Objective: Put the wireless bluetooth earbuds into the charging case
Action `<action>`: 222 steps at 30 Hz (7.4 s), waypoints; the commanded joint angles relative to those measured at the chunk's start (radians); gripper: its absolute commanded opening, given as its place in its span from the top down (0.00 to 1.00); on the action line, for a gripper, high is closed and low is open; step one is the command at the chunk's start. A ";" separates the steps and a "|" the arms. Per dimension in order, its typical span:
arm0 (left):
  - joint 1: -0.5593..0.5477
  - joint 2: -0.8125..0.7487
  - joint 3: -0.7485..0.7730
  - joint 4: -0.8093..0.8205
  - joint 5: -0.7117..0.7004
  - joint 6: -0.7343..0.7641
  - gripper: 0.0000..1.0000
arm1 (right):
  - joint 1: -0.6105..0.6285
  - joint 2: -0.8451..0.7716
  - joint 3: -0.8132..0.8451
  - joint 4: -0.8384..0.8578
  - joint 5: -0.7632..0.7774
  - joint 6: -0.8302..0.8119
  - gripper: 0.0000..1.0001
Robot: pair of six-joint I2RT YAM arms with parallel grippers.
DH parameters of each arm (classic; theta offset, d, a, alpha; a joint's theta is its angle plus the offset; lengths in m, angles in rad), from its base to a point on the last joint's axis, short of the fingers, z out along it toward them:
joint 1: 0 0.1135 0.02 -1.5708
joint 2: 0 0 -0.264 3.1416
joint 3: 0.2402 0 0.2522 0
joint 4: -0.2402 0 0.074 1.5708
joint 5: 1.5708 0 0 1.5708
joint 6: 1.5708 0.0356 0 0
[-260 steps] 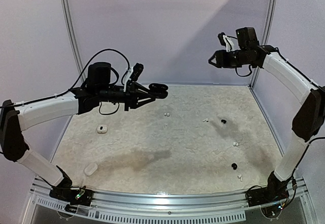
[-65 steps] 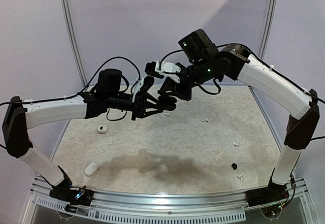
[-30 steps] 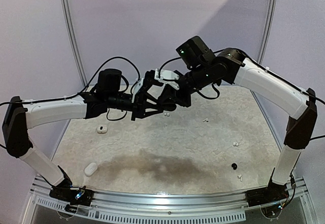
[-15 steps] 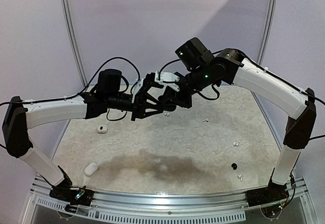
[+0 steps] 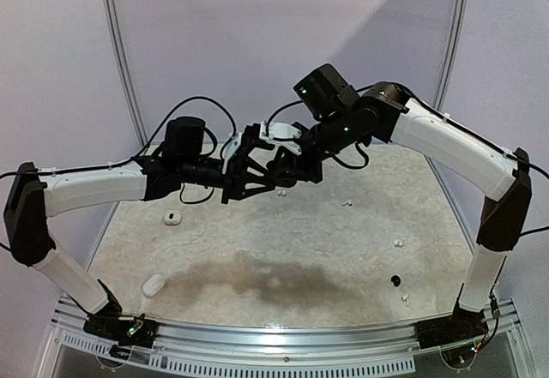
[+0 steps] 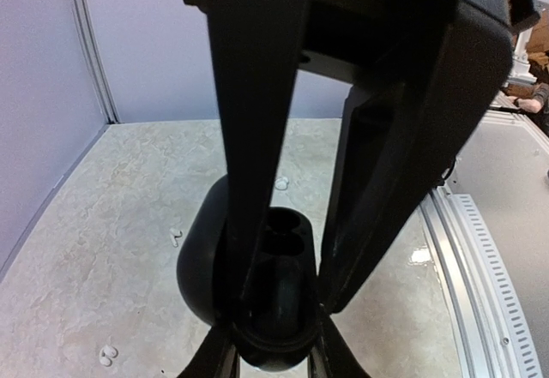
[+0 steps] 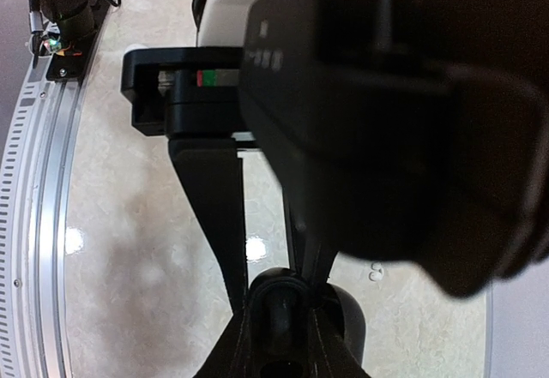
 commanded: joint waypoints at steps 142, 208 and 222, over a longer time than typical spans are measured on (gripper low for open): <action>0.040 -0.054 -0.056 0.052 0.015 -0.046 1.00 | -0.409 -0.411 -1.276 0.085 0.108 1.188 0.72; 0.046 -0.062 -0.009 -0.001 0.175 0.107 1.00 | -0.032 -0.316 -0.398 0.331 -0.329 0.080 1.00; 0.045 -0.056 -0.007 -0.001 0.175 0.096 1.00 | -0.029 -0.267 -0.394 0.290 -0.212 -0.003 1.00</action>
